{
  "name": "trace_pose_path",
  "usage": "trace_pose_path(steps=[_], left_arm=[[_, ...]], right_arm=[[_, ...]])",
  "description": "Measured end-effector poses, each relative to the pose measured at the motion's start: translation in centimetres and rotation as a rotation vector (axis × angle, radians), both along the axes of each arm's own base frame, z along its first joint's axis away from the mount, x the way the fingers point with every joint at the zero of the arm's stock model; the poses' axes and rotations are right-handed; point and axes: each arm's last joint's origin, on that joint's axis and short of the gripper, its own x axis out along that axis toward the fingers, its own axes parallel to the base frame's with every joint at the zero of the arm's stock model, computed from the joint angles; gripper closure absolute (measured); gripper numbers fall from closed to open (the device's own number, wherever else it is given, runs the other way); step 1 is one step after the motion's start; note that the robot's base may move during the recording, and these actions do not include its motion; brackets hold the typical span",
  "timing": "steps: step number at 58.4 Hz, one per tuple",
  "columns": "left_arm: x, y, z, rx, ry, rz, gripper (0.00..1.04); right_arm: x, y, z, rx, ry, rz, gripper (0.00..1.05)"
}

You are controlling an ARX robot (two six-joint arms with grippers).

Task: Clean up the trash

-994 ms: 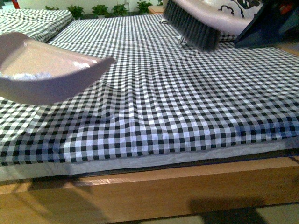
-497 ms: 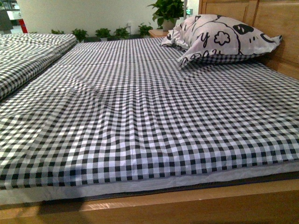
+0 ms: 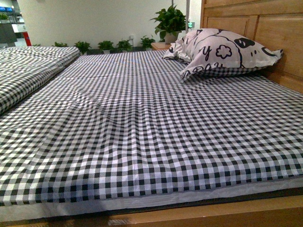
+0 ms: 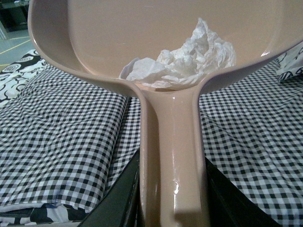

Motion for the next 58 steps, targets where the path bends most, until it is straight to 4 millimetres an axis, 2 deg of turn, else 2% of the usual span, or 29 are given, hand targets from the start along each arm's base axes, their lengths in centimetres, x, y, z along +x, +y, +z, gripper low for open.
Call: trace_pose_path(steps=[6,15,58], left_arm=[[-1.1,-0.8,-0.1,-0.011,-0.017,-0.013,0.77],[-1.8,-1.5,-0.7,-0.036,-0.017,-0.027,0.77],[-1.9,-1.7,-1.1,-0.053,-0.009,-0.039,0.77]], right_arm=[[-0.8,-0.1,0.2,-0.007,-0.029,-0.007,0.84],[-0.7,-0.2,0.2,-0.012,-0.028,-0.023,0.84],[-0.5,-0.3,0.2,-0.020,-0.028,-0.038,0.84]])
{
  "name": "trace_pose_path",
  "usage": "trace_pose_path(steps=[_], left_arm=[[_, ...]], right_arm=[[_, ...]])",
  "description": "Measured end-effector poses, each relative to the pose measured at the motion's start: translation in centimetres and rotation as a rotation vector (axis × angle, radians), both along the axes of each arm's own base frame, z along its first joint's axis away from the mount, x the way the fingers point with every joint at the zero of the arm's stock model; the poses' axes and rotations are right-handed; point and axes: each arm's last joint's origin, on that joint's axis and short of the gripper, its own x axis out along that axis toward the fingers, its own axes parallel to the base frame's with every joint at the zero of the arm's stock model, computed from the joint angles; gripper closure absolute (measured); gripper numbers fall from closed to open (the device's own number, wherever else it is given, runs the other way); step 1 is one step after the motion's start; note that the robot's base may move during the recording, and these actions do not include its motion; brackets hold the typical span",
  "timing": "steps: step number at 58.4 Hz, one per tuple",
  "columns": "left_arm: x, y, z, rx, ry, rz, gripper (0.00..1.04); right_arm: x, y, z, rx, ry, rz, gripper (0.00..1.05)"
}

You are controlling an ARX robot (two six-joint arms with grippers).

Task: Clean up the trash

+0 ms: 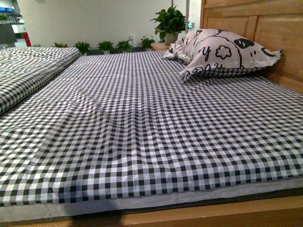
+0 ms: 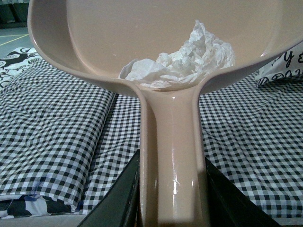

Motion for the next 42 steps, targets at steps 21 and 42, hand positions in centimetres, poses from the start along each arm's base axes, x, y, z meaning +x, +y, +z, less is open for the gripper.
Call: trace_pose_path(steps=[21,42], left_arm=[[0.00,0.00,0.00,0.000,0.000,0.000,0.77],[0.00,0.00,0.00,0.000,0.000,0.000,0.77]], right_arm=[[0.00,0.00,0.00,0.000,0.000,0.000,0.84],[0.00,0.00,0.00,0.000,0.000,0.000,0.84]])
